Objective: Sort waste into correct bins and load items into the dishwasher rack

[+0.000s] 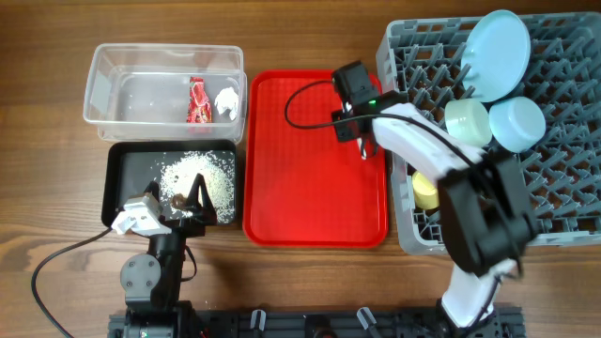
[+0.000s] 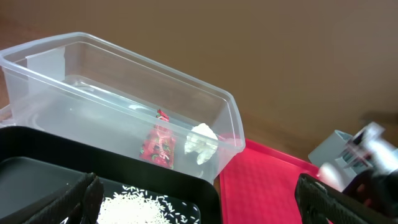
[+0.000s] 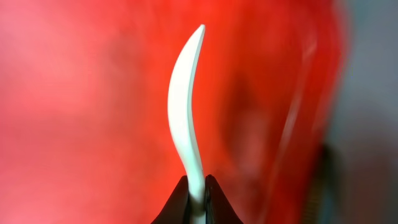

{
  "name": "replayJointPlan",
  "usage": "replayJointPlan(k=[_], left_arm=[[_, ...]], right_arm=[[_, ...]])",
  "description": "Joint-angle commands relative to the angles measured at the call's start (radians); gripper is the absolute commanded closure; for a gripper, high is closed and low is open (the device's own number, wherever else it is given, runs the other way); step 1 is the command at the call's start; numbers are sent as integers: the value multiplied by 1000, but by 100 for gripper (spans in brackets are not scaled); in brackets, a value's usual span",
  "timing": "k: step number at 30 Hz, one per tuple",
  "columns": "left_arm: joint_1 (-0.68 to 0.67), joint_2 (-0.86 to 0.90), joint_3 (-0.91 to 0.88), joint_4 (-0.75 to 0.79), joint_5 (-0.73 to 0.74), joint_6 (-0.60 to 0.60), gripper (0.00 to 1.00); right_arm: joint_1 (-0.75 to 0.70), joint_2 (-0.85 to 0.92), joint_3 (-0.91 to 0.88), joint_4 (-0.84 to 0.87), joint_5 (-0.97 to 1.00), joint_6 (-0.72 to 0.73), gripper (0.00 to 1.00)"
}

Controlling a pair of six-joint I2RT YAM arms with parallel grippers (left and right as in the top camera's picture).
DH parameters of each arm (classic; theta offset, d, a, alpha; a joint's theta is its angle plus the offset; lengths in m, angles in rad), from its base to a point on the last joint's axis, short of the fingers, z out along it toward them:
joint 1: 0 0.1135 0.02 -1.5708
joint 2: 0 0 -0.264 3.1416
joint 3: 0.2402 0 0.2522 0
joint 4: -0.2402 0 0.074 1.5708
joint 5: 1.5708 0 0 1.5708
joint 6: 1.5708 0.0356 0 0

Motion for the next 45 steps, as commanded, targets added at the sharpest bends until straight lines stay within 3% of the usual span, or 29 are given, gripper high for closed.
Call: replayJointPlan(k=[1, 7, 17, 19, 21, 29, 30, 32, 38, 45], left_arm=[[10, -7, -4, -6, -7, -5, 0], [10, -7, -4, -6, -7, -5, 0], [10, -7, -4, -6, -7, -5, 0], [10, -7, -4, -6, -7, -5, 0], [10, -7, -4, -6, -7, -5, 0], [10, -7, -4, -6, -7, -5, 0], [10, -7, -4, -6, -7, -5, 0], [10, -7, -4, -6, -7, -5, 0], [10, -7, -4, -6, -7, -5, 0], [10, -7, -4, -6, -7, -5, 0]], right_arm=[[-11, -198, 5, 6, 51, 18, 96], [-107, -289, 5, 3, 95, -35, 96], [-201, -159, 3, -16, 106, -119, 94], [-202, -155, 3, -18, 109, -119, 68], [-201, -176, 7, -25, 109, -120, 52], [-179, -510, 9, -144, -116, -115, 43], [-169, -562, 9, -163, -146, -116, 39], [-153, -661, 9, -197, -211, -114, 0], [-142, -910, 9, -258, -491, -21, 0], [-143, -1078, 9, -452, -419, 15, 0]])
